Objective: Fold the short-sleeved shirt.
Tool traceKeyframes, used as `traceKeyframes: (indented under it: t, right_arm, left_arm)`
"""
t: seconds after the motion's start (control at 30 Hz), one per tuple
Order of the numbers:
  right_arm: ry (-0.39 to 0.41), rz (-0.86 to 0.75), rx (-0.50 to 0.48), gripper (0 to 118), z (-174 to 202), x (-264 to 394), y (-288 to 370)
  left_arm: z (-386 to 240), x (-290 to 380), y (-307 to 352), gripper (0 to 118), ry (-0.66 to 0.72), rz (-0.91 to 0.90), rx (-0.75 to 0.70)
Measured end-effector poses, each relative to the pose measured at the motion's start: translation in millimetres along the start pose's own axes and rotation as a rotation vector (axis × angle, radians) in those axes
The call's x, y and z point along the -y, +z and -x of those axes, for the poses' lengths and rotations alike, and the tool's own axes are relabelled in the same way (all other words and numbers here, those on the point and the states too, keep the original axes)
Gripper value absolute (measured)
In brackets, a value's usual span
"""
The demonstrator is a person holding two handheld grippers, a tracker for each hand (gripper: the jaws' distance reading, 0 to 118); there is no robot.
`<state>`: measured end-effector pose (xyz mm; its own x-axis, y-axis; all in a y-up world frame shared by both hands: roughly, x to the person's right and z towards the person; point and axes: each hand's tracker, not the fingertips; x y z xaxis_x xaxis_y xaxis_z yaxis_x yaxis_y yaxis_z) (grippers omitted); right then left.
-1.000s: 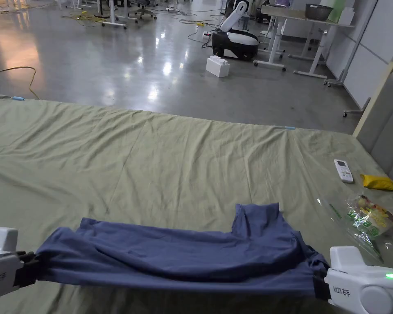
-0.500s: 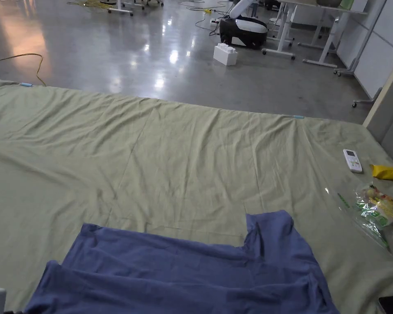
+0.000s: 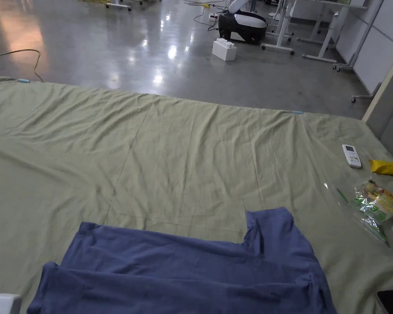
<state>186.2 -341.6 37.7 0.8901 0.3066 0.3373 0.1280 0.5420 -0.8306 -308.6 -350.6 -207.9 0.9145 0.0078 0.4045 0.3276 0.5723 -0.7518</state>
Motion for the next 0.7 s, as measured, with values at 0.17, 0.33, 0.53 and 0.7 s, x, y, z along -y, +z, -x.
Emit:
traceKeyframes:
  t: [0.17, 0.33, 0.53, 0.7]
  right_arm:
    - [-0.099, -0.258, -0.004, 89, 2.6, -35.9, 30.9]
    - [-0.171, -0.51, -0.001, 89, 20.2, -80.9, 56.2]
    - [-0.245, -0.738, 0.001, 83, 41.3, -119.5, 81.6]
    - [-0.218, -0.871, 0.055, 18, 52.2, -138.1, 96.9]
  left_arm:
    - [-21.3, -31.6, 18.8, 64, 0.02, -0.183, 0.067]
    - [-55.7, -68.7, 39.7, 64, 0.011, -0.422, 0.05]
    - [-94.4, -99.5, 72.3, 60, 0.023, -0.673, -0.008]
    - [-111.3, -111.9, 87.1, 11, 0.014, -0.745, 0.004]
